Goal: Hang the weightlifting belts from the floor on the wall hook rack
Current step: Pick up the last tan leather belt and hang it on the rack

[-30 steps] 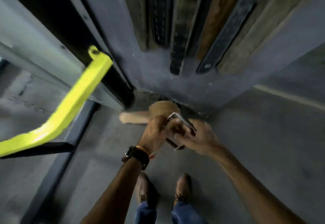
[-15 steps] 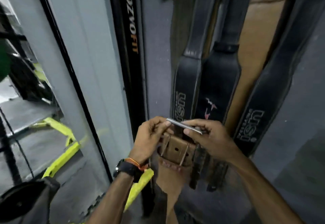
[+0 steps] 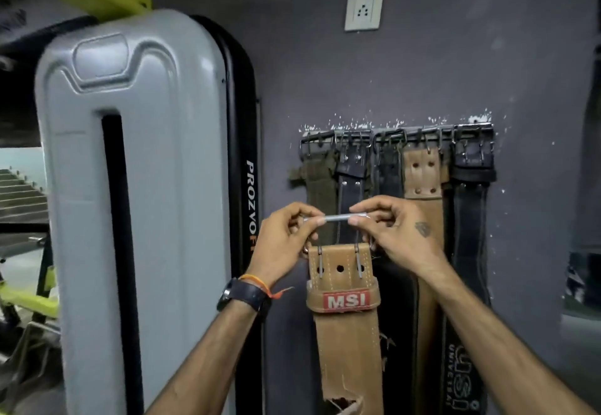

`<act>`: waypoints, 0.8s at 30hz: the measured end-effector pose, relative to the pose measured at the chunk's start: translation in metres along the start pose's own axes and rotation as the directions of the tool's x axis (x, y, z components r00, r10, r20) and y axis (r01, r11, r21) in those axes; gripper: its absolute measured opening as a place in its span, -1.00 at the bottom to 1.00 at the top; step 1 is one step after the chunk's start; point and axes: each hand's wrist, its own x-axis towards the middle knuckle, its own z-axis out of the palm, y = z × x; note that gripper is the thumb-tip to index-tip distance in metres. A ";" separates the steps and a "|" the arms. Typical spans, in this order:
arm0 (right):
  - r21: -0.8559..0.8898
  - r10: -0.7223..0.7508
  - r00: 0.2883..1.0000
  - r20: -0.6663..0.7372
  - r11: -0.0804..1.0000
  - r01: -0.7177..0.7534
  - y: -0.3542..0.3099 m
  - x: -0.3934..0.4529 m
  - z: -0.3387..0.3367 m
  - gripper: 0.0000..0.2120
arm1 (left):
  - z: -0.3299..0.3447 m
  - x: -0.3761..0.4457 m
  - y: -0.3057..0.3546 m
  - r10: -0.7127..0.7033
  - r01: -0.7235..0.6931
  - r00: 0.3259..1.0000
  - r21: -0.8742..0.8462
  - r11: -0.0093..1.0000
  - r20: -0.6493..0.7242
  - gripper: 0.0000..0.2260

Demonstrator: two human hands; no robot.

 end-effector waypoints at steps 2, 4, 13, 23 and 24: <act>-0.009 -0.004 0.998 -0.056 1.000 0.004 -0.002 0.026 -0.003 -0.88 | -0.001 0.030 0.003 0.051 -0.052 0.999 0.039 0.998 0.011 -0.90; -0.039 -0.046 0.996 -0.079 0.998 0.043 -0.004 0.051 -0.009 -0.89 | -0.001 0.056 0.004 0.117 -0.116 0.993 0.079 0.990 -0.012 -0.86; -0.259 -0.165 0.982 -0.086 0.956 0.138 0.002 0.131 0.008 -0.92 | -0.005 0.149 -0.026 0.175 -0.146 0.965 0.154 0.977 -0.194 -0.94; -0.422 -0.167 0.939 -0.301 0.906 0.026 0.034 0.149 -0.029 -0.84 | 0.022 0.202 -0.029 0.335 -0.320 0.942 0.349 0.881 0.018 -0.87; -0.451 -0.188 0.920 -0.343 0.893 0.014 0.035 0.147 -0.036 -0.84 | 0.029 0.205 -0.023 0.386 -0.359 0.922 0.439 0.824 0.029 -0.86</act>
